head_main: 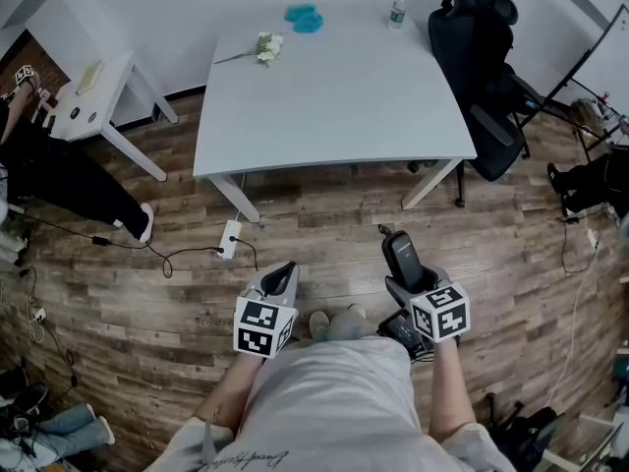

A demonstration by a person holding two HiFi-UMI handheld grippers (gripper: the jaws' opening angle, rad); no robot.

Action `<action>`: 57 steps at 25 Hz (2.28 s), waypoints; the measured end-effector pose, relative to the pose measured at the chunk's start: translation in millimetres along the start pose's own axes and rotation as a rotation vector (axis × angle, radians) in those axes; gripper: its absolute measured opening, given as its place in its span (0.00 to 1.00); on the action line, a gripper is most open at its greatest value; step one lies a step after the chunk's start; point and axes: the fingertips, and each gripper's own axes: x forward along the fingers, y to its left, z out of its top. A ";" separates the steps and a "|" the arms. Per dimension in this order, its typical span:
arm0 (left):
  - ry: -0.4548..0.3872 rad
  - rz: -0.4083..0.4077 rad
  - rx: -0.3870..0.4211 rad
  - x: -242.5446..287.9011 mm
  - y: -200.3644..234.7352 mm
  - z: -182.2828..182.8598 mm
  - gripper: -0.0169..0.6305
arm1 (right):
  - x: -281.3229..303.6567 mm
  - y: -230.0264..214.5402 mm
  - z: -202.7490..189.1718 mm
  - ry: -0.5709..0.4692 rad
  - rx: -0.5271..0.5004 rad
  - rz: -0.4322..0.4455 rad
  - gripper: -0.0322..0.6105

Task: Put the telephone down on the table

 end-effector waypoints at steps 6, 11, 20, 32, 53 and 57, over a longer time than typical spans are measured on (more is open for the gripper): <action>-0.006 -0.008 0.002 6.9 5.9 6.7 0.05 | 3.3 -8.7 5.9 0.000 0.010 -0.014 0.48; -0.009 -0.001 0.002 18.8 18.0 12.8 0.05 | 13.2 -22.7 18.2 -0.012 0.015 -0.027 0.48; -0.009 -0.001 0.004 59.0 35.9 38.2 0.05 | 38.8 -54.9 45.2 -0.016 0.028 -0.026 0.48; -0.009 0.012 -0.009 125.0 68.9 83.8 0.05 | 84.6 -106.7 101.2 -0.015 0.028 -0.001 0.48; -0.018 0.111 -0.057 220.4 126.4 179.1 0.05 | 158.0 -203.4 223.3 0.007 -0.035 0.092 0.48; -0.027 0.130 -0.063 237.6 134.2 194.2 0.05 | 171.3 -218.8 241.7 0.015 -0.057 0.115 0.48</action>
